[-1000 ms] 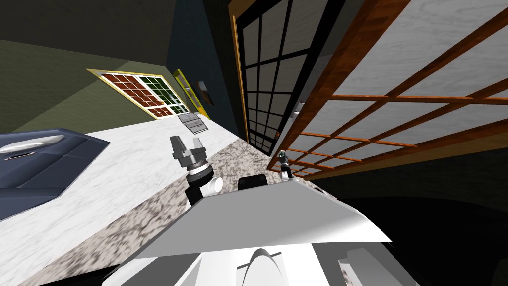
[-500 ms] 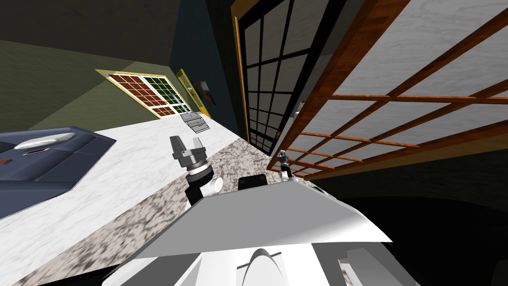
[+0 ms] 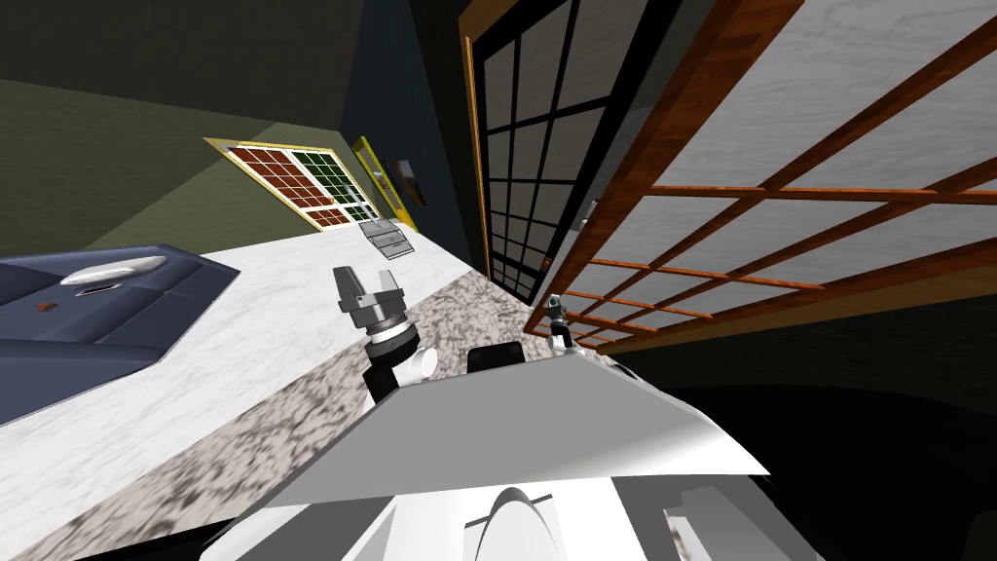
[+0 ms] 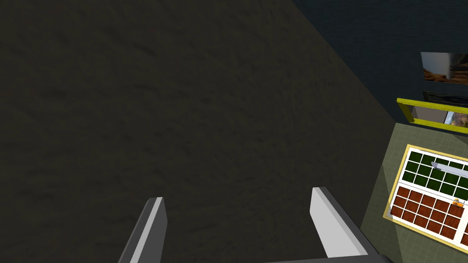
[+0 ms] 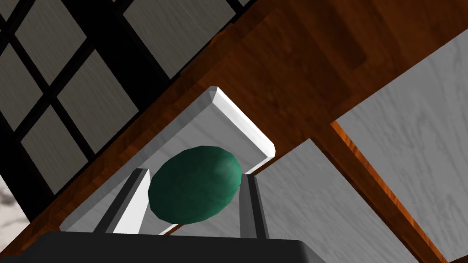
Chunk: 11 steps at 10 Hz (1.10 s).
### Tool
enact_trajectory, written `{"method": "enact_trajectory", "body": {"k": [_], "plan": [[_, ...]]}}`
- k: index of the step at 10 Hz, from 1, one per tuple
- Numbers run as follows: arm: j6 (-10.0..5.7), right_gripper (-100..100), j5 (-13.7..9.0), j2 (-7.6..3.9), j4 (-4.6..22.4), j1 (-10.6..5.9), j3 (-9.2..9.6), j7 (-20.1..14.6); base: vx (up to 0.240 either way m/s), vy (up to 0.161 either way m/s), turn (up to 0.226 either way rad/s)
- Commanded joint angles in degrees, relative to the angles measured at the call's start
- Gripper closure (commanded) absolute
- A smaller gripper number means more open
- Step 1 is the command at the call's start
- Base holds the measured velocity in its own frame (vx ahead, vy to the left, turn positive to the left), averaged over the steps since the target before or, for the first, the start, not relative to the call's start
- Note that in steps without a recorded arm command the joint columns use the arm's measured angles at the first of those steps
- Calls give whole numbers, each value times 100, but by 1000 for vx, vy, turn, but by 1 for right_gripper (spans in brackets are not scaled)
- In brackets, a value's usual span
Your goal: Pull the door open
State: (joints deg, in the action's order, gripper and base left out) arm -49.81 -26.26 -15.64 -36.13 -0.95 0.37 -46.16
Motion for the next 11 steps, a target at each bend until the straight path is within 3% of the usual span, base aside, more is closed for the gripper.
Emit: {"method": "enact_trajectory", "body": {"k": [1,11], "plan": [[-13,100,-32,3,-3,-28,10,-286,-33,-3,31],[-34,100,-180,-1,116,-148,57,-1674,-37,-5,34]]}}
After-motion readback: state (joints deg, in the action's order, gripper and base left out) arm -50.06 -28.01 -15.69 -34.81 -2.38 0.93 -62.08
